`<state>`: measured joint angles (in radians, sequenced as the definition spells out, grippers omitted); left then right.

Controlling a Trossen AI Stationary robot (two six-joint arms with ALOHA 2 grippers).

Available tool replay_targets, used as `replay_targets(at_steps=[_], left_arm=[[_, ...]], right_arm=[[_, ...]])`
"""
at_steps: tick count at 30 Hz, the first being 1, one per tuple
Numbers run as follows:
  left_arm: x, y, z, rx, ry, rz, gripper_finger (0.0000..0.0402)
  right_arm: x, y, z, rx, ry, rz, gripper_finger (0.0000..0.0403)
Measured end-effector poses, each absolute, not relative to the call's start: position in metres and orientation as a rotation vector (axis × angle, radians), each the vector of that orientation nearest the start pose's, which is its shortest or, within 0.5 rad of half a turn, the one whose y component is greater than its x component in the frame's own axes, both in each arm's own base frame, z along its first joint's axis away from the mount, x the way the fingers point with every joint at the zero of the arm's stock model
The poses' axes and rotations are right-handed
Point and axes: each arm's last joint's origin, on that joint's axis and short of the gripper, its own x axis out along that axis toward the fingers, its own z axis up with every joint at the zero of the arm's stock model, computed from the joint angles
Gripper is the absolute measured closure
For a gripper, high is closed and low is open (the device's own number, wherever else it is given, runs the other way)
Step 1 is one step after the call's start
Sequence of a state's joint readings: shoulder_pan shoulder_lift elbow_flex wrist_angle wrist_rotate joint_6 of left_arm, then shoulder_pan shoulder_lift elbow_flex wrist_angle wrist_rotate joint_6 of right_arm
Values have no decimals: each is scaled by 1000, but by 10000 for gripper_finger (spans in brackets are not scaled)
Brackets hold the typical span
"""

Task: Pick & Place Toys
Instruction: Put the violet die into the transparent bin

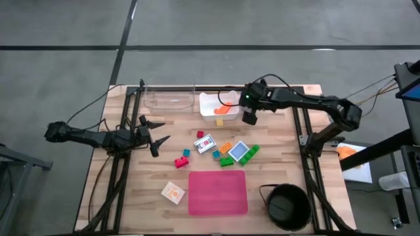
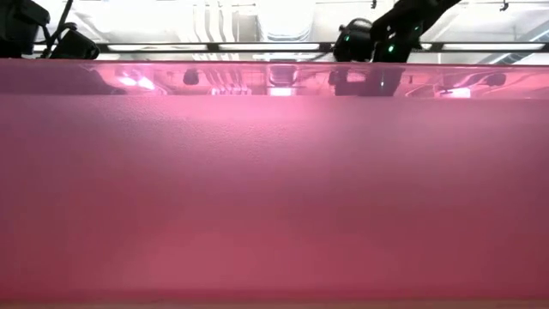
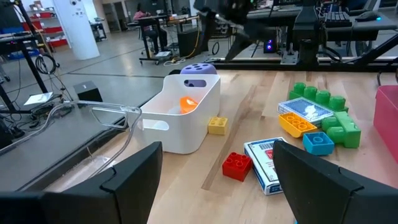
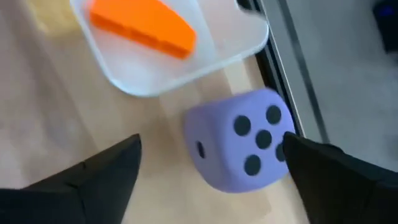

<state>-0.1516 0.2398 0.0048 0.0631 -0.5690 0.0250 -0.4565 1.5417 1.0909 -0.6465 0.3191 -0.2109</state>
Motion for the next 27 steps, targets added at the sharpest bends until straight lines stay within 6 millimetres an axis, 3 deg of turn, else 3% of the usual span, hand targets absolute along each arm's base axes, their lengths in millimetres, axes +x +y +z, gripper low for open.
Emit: replay_targets(at_steps=[6,15,23,27], left_arm=[[108,-1,152,86,167,414,98],[108,-1,152,86,167,414,98],[108,-1,152,86,168,413,98],[108,-1,152,86,168,413,98]], right_arm=[[274,-161,213,-166,1289,-601,47],[282,-189,190,-177,1395,-605,52],[289,-189,167,-160,1487,-556,57],[294,-182,163,-170,1498,-561,105]])
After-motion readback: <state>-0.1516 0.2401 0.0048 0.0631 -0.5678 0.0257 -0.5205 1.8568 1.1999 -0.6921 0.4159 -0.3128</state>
